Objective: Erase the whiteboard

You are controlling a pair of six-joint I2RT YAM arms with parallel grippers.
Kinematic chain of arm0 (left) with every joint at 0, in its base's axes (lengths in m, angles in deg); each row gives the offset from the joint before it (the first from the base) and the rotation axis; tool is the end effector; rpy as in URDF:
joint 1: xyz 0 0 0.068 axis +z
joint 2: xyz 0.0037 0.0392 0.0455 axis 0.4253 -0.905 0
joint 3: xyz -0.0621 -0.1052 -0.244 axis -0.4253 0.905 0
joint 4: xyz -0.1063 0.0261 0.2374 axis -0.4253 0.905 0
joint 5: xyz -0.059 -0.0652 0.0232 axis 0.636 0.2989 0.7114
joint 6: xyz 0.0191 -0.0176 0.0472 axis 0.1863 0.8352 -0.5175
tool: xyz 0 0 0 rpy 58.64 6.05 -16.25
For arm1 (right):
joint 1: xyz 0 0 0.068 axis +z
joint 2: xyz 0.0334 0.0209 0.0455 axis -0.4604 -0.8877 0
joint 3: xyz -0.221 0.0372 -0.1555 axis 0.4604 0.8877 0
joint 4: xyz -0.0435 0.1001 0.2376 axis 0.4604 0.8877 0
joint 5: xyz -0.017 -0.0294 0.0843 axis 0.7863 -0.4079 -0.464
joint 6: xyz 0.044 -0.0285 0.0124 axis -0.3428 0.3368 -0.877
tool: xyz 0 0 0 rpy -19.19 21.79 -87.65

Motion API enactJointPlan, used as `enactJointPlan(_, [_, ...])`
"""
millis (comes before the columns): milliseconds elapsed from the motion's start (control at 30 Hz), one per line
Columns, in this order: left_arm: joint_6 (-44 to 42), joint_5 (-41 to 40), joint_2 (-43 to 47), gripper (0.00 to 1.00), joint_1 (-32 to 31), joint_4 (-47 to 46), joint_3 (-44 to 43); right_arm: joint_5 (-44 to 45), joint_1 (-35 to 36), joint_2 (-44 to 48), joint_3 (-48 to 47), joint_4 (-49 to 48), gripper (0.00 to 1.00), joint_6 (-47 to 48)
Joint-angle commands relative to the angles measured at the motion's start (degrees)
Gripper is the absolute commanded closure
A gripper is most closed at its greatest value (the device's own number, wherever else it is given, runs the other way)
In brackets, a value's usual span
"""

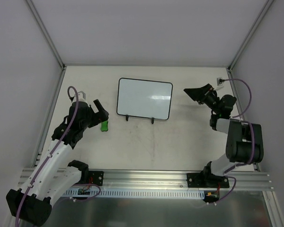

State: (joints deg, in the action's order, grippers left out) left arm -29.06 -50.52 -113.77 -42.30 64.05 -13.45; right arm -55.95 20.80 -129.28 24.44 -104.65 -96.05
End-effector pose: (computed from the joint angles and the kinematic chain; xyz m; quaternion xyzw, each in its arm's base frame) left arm 0.1752 -0.0488 0.2925 -0.1628 0.8448 -0.1657 0.4820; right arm 0.3120 -0.0096 0.2240 -0.0588 0.6477 0.4551 0.6082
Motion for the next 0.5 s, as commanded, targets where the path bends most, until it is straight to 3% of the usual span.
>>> enactJointPlan(0, [0.5, 1.4, 2.0, 0.01, 0.6, -0.8, 0.7, 5.1, 0.5, 12.1, 1.9, 15.5, 0.01, 10.3])
enactJointPlan(67, [0.5, 2.0, 3.3, 0.01, 0.6, -0.8, 0.9, 8.6, 0.8, 22.1, 2.9, 25.1, 0.01, 15.3])
enactJointPlan(100, [0.5, 2.3, 3.7, 0.01, 0.6, -0.8, 0.9, 10.3, 1.1, 25.7, 2.8, 36.7, 0.01, 20.6])
enactJointPlan(200, [0.2, 3.1, 5.0, 0.01, 0.6, -0.8, 1.4, 18.0, 2.3, 38.7, 0.7, 56.1, 0.01, 27.9])
enactJointPlan(300, [-1.1, 3.4, 6.4, 0.01, 0.6, -0.7, 1.7, 25.0, 2.7, 47.8, -0.4, 68.1, 0.01, 33.4])
enactJointPlan(467, [-1.0, 5.6, 10.5, 0.01, 0.5, -0.8, 3.2, 26.2, 2.7, 57.0, 2.5, 75.1, 0.01, 32.2])
